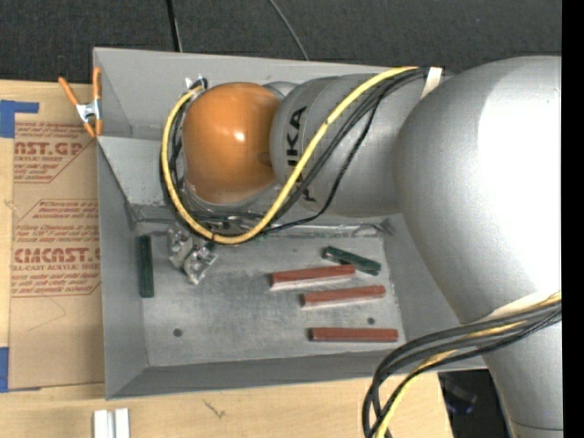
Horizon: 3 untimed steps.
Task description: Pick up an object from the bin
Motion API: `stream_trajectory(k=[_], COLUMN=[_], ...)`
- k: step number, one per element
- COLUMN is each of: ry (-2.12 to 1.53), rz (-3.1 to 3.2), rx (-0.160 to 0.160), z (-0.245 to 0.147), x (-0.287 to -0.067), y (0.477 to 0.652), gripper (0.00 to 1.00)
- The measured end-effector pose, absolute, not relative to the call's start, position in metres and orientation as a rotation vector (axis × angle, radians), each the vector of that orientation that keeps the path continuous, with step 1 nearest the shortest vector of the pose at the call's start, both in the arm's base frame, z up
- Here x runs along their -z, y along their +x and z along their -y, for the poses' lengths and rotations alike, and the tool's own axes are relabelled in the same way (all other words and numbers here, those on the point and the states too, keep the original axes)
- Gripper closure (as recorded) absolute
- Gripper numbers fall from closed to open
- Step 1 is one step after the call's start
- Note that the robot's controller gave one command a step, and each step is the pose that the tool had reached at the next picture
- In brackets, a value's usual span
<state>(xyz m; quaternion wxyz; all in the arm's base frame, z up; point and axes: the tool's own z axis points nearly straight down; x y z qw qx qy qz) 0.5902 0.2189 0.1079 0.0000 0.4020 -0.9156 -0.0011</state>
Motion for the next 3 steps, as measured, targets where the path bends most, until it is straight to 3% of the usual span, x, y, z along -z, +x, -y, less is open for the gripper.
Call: stream_trajectory(k=[3], ry=[1.263], rz=[2.873], rx=[0.002], z=[-0.219], x=[-0.154], y=[0.589], gripper=[1.0])
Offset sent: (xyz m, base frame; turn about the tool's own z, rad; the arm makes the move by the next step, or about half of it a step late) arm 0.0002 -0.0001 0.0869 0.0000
